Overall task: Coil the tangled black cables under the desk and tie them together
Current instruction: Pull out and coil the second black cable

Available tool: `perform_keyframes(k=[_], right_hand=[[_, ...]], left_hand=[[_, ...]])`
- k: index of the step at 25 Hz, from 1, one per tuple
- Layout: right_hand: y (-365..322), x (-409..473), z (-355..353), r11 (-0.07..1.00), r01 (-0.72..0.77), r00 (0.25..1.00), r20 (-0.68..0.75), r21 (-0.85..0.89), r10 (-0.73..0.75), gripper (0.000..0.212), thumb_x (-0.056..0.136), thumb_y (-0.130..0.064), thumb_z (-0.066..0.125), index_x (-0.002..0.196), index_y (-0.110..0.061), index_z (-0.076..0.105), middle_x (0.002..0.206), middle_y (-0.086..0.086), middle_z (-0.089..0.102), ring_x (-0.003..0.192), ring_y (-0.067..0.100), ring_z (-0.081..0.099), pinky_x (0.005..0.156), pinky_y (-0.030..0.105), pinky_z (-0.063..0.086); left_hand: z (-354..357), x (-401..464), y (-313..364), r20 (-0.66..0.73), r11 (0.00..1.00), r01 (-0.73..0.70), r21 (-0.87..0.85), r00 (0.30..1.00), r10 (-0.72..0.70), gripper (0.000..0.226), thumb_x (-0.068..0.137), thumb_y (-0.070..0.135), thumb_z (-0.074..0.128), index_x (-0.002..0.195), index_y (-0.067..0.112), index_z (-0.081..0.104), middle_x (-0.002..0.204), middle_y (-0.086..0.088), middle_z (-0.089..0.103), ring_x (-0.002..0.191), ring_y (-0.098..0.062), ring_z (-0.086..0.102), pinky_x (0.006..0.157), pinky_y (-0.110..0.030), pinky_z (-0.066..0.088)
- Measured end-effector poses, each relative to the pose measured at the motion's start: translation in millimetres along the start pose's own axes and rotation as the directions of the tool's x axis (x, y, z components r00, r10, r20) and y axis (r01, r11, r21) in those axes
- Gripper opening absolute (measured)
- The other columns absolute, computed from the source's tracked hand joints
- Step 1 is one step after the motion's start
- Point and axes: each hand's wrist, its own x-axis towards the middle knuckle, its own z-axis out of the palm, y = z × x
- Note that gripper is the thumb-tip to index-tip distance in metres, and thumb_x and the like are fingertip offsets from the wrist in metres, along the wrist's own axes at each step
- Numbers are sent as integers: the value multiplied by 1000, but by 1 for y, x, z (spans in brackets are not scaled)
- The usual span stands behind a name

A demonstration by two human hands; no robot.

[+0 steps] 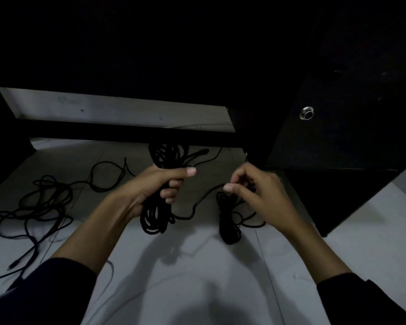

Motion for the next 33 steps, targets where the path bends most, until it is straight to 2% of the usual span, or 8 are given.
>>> perform_keyframes(k=[6, 8, 11, 17, 20, 23, 28, 33], right_hand=[[-24, 7, 22, 982, 190, 976, 107, -6, -188, 8, 84, -15, 72, 91, -10, 71, 86, -4, 66, 83, 4, 62, 72, 18, 48], [-30, 9, 24, 983, 178, 975, 143, -51, -169, 15, 82, -15, 74, 88, -10, 62, 81, -7, 63, 76, -1, 58, 65, 13, 44], [-33, 8, 27, 981, 134, 982, 150, -138, -113, 35, 77, -11, 76, 88, -17, 44, 74, -6, 59, 67, 3, 57, 58, 19, 47], [-37, 10, 29, 953, 178, 979, 139, -246, -147, 37, 79, -16, 75, 83, -21, 38, 74, -9, 50, 67, 4, 51, 55, 17, 41], [-40, 4, 17, 992, 94, 946, 320, -86, -62, 24, 86, -13, 63, 94, -18, 41, 90, -14, 47, 85, -4, 52, 69, 14, 43], [-40, -6, 3, 998, -27, 896, 445, 65, -5, 16, 87, -17, 53, 97, -22, 42, 88, -15, 43, 80, -3, 45, 69, 14, 37], [-34, 0, 6, 988, 11, 940, 335, 153, -62, 5, 94, -18, 59, 90, -14, 58, 90, -7, 54, 83, 8, 54, 74, 19, 42], [-36, 7, 19, 999, 23, 987, 160, 38, -29, 16, 87, -20, 69, 90, -16, 54, 89, -11, 58, 85, 2, 57, 68, 14, 43]], left_hand=[[20, 3, -10, 43, 995, -6, 102, 999, 2, 29, 87, 35, 65, 67, 15, 60, 53, 3, 54, 46, -7, 47, 48, -19, 42], [25, 3, -13, 64, 998, -1, 64, 998, -4, 22, 89, 29, 63, 72, 16, 65, 59, 2, 59, 51, -6, 53, 52, -18, 47], [25, 2, -13, 117, 999, 31, 26, 993, -34, 26, 94, 28, 58, 74, 14, 67, 64, -2, 64, 58, -10, 60, 59, -24, 54], [30, 0, -11, 113, 999, 39, 20, 993, -41, 39, 96, 29, 55, 58, 18, 61, 52, -3, 51, 44, -12, 52, 44, -22, 46], [24, 3, -14, 65, 999, 10, 40, 998, -13, 30, 93, 29, 58, 67, 15, 59, 51, 1, 50, 40, -10, 42, 44, -21, 39], [15, 5, -16, 18, 1000, 27, -1, 999, -27, 35, 91, 33, 61, 65, 18, 44, 49, 3, 37, 38, -10, 34, 44, -22, 34], [14, 6, -17, 19, 1000, 14, -14, 1000, -14, 37, 90, 36, 62, 64, 19, 41, 49, 3, 37, 39, -11, 33, 46, -23, 35], [19, 5, -18, 105, 999, -14, 30, 994, 11, 26, 92, 35, 60, 73, 17, 66, 61, -2, 58, 51, -13, 54, 53, -26, 46]])
